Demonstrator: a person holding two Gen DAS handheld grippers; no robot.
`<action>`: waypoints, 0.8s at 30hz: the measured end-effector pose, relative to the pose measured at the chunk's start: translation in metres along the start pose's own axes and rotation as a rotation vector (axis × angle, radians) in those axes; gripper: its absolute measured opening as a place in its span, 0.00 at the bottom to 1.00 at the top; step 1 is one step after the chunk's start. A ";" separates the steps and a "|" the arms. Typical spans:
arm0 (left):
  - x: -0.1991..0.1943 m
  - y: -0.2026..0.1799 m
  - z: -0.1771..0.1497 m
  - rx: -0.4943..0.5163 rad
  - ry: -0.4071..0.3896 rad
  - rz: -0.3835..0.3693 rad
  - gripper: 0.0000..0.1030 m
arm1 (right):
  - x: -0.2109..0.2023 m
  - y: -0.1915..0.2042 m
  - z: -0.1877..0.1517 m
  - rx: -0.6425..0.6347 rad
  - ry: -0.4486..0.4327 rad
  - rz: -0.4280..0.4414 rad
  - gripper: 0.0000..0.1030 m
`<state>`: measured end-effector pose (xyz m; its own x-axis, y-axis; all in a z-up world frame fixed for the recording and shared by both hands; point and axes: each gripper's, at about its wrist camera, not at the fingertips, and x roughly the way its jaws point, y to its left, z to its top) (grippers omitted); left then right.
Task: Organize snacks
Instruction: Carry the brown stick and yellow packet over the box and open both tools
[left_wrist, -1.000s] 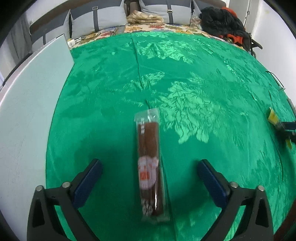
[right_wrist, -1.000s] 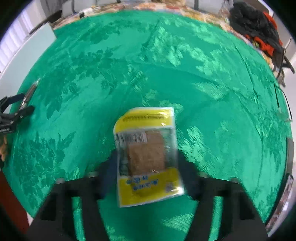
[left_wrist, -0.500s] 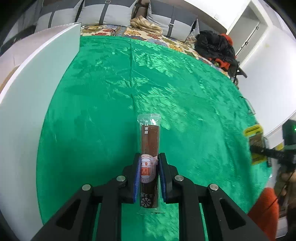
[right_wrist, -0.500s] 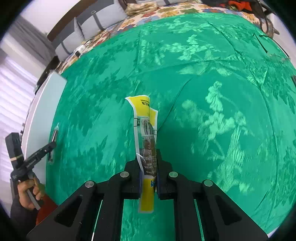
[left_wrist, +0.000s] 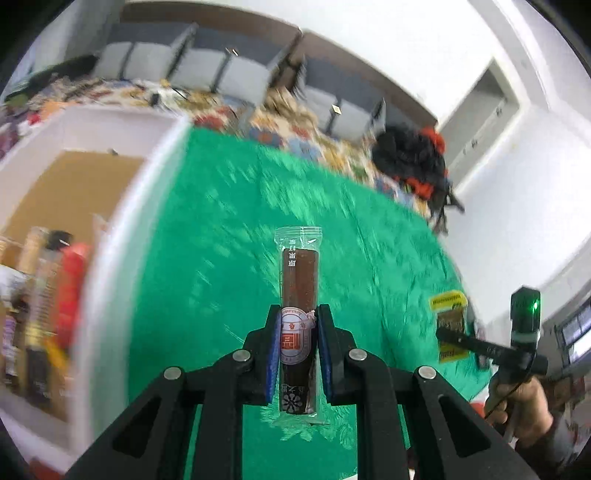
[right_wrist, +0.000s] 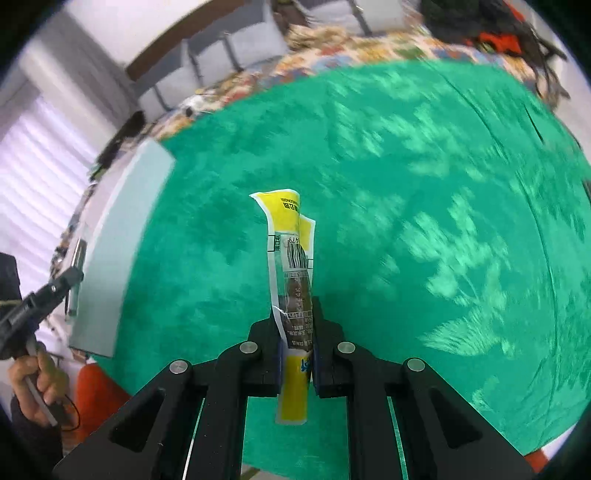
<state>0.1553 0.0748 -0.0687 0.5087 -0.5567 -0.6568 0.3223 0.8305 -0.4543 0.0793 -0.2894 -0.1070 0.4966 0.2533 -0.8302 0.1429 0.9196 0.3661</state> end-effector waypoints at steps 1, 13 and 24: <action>-0.016 0.009 0.007 -0.010 -0.025 0.012 0.17 | -0.004 0.013 0.005 -0.022 -0.013 0.019 0.11; -0.132 0.158 0.033 -0.101 -0.123 0.393 0.17 | 0.015 0.270 0.066 -0.371 -0.001 0.413 0.12; -0.145 0.198 -0.002 -0.152 -0.158 0.619 0.79 | 0.112 0.407 0.028 -0.404 0.257 0.548 0.57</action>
<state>0.1439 0.3200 -0.0644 0.6788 0.0421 -0.7331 -0.1777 0.9781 -0.1084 0.2169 0.1043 -0.0391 0.1823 0.7265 -0.6626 -0.4209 0.6667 0.6151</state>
